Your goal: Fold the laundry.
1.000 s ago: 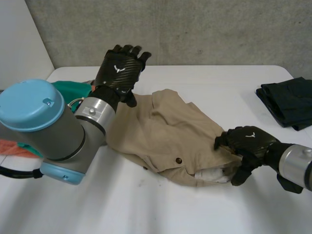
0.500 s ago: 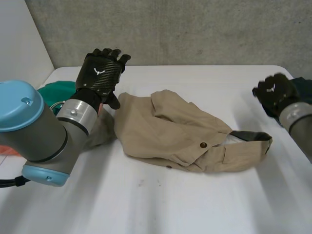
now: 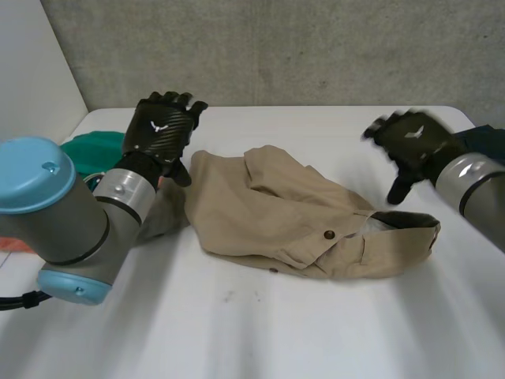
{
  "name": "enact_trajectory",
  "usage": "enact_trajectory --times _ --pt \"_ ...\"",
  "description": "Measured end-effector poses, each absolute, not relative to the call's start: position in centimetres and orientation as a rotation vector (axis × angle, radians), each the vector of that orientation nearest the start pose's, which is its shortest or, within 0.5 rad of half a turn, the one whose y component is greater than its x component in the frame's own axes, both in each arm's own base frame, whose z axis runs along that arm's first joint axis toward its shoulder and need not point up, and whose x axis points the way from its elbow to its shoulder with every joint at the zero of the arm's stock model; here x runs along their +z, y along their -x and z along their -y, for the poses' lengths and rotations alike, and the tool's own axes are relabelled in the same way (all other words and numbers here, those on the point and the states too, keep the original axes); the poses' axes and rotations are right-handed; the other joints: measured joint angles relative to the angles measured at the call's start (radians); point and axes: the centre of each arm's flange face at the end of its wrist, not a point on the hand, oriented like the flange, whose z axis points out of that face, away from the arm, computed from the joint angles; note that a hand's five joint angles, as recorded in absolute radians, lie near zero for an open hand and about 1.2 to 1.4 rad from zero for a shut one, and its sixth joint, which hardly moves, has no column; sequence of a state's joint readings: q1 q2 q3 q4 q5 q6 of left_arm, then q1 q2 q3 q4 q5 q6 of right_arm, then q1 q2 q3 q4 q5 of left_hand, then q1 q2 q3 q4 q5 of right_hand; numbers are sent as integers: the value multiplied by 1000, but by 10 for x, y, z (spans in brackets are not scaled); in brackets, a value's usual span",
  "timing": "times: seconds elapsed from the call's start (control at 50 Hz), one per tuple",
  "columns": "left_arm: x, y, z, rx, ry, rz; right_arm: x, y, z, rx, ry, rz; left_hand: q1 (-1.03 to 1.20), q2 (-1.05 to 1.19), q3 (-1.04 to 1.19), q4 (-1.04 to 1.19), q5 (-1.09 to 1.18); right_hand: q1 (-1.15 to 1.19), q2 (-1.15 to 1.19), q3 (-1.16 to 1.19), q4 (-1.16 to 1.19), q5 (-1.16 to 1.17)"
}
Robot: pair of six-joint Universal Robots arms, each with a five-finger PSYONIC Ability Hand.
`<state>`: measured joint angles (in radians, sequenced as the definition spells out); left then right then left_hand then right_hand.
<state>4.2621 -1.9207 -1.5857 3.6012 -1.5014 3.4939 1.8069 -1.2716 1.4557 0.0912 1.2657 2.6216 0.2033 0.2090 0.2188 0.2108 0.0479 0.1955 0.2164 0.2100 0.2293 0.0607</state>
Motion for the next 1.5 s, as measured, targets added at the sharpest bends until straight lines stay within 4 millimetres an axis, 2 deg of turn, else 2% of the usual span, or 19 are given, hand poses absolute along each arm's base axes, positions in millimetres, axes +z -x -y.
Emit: enact_trajectory --times 0.08,0.14,0.26,0.44,0.46,0.5,0.52,0.54,0.56,0.62,0.82,0.84,0.86,1.28,1.32,1.4,1.44,1.46,1.5 --pt "229 285 291 -2404 -915 -1984 230 -248 266 -1654 1161 -2155 2 2 0 2 1 0 0 0 0 0" --pt "228 282 301 -2396 -910 -1983 216 -269 235 -1487 1213 -2135 22 22 13 18 14 0 0 0 0 0" --pt "211 278 324 -2325 -985 -2034 192 -301 205 -1423 1284 -2097 44 45 30 44 35 0 0 0 0 0" --pt "173 276 350 -2147 -1256 -2042 157 -332 205 -1505 1315 -2084 44 46 30 45 34 56 80 83 62 63" --pt "167 277 353 -2123 -1304 -2016 151 -336 207 -1521 1317 -2091 44 46 30 44 34 207 240 250 228 215" --pt "159 279 357 -2097 -1356 -1976 147 -339 211 -1540 1316 -2099 44 45 30 44 33 309 360 366 345 326" --pt "156 280 358 -2087 -1376 -1958 144 -341 213 -1556 1313 -2105 44 44 30 43 32 503 607 605 583 557" --pt "154 281 359 -2079 -1390 -1946 144 -342 215 -1565 1311 -2108 44 44 30 43 32 503 607 605 583 557" --pt "151 282 361 -2070 -1408 -1927 143 -343 217 -1577 1307 -2111 44 44 30 43 32 659 824 819 784 769" --pt "144 284 365 -2055 -1441 -1886 146 -344 222 -1608 1293 -2115 44 44 30 43 32 764 956 964 920 919" --pt "137 292 372 -2113 -1479 -1800 169 -339 217 -1648 1273 -2063 44 44 30 43 32 764 956 971 921 920" --pt "135 296 371 -2131 -1498 -1785 185 -335 208 -1659 1274 -2018 44 44 30 43 32 764 956 971 926 920" --pt "135 298 370 -2141 -1509 -1778 188 -333 206 -1658 1275 -2009 44 44 30 43 32 764 956 971 930 920" --pt "121 318 358 -2175 -1591 -1735 226 -304 200 -1726 1211 -2000 184 175 165 174 167 771 956 971 934 920" --pt "117 320 357 -2171 -1598 -1737 229 -301 201 -1737 1200 -2004 231 220 209 219 210 773 956 971 934 920" --pt "113 322 355 -2166 -1611 -1744 231 -298 200 -1740 1195 -2006 596 552 539 550 532 773 956 971 934 920" --pt "111 324 353 -2164 -1617 -1745 231 -297 200 -1740 1194 -2008 646 615 591 601 583 773 956 971 934 920" --pt "111 325 351 -2163 -1622 -1746 231 -296 201 -1740 1192 -2013 855 826 813 827 806 773 956 971 934 921" --pt "111 327 349 -2163 -1627 -1746 230 -294 204 -1743 1189 -2023 944 929 915 932 909 773 956 971 934 920"
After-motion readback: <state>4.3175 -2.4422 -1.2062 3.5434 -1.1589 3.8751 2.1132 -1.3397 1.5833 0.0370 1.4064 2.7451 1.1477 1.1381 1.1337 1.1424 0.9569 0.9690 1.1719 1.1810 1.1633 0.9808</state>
